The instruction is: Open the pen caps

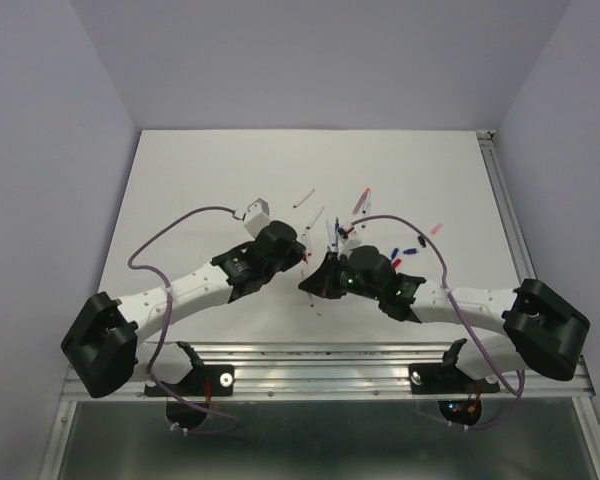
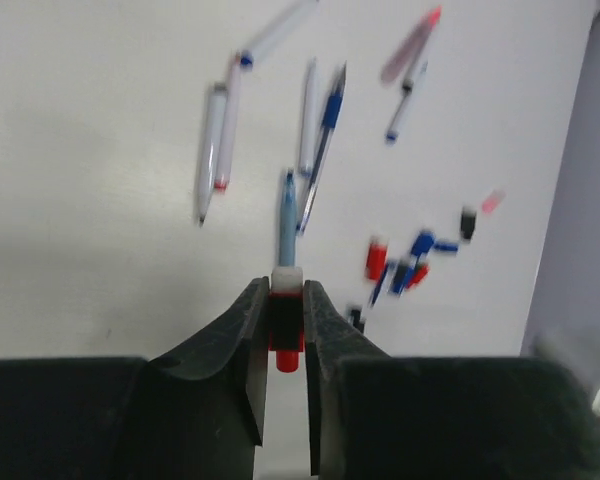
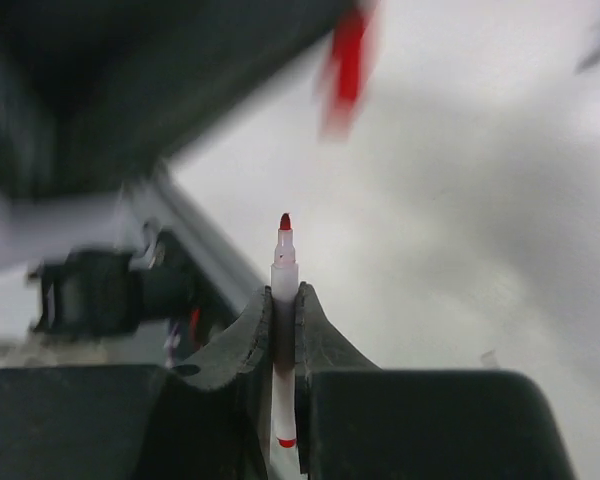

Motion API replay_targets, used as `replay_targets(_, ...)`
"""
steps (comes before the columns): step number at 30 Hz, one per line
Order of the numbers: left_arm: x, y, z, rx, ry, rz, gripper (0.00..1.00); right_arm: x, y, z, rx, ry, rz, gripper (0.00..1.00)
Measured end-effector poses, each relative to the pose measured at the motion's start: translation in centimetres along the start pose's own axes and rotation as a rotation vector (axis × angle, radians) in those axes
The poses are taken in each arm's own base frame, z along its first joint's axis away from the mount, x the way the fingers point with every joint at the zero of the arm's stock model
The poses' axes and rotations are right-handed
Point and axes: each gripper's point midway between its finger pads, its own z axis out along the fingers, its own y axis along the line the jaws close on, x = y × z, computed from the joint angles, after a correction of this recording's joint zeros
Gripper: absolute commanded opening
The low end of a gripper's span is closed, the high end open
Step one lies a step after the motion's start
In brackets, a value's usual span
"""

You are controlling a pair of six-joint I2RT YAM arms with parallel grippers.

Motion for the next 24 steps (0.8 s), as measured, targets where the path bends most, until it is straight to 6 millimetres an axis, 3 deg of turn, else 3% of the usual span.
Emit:
replay_targets(1,-1.4,-0.3,0.9,-0.016,-0.049,-0.008,0.0,1.2,0.7,-0.4,-0.03,0.043,0.008,0.01)
replay_targets(3,-6.4,-1.6,3.6,-0.03,-0.181,-0.071,0.0,6.3,4.7,-2.2,-0.164,0.199,-0.014,0.01)
replay_targets(4,-7.9,-2.0,4.3,-0.027,-0.223,-0.089,0.0,7.7,5.9,-3.0,-0.208,0.24,-0.02,0.01)
replay_targets(6,-12.1,-1.7,5.9,-0.061,-0.318,-0.125,0.0,11.3,8.6,-5.7,-0.315,0.351,-0.027,0.01)
replay_targets(9,-14.8,-1.0,6.5,-0.085,-0.38,-0.138,0.0,11.3,8.8,-6.7,-0.323,0.345,-0.008,0.01)
replay_targets(12,-15.4,-0.7,6.2,-0.088,-0.39,-0.126,0.0,9.8,8.1,-6.6,-0.271,0.279,0.004,0.01)
replay_targets(17,-14.2,0.5,4.3,-0.063,-0.347,-0.049,0.0,8.0,4.6,-6.6,-0.085,0.168,0.0,0.01)
replay_targets(20,-13.0,0.2,3.3,-0.007,-0.285,-0.001,0.0,6.5,1.5,-7.1,0.062,0.091,-0.011,0.01)
replay_targets(24,-9.6,0.6,2.6,0.062,-0.161,0.087,0.0,3.7,-2.2,-8.6,0.232,-0.039,-0.019,0.01)
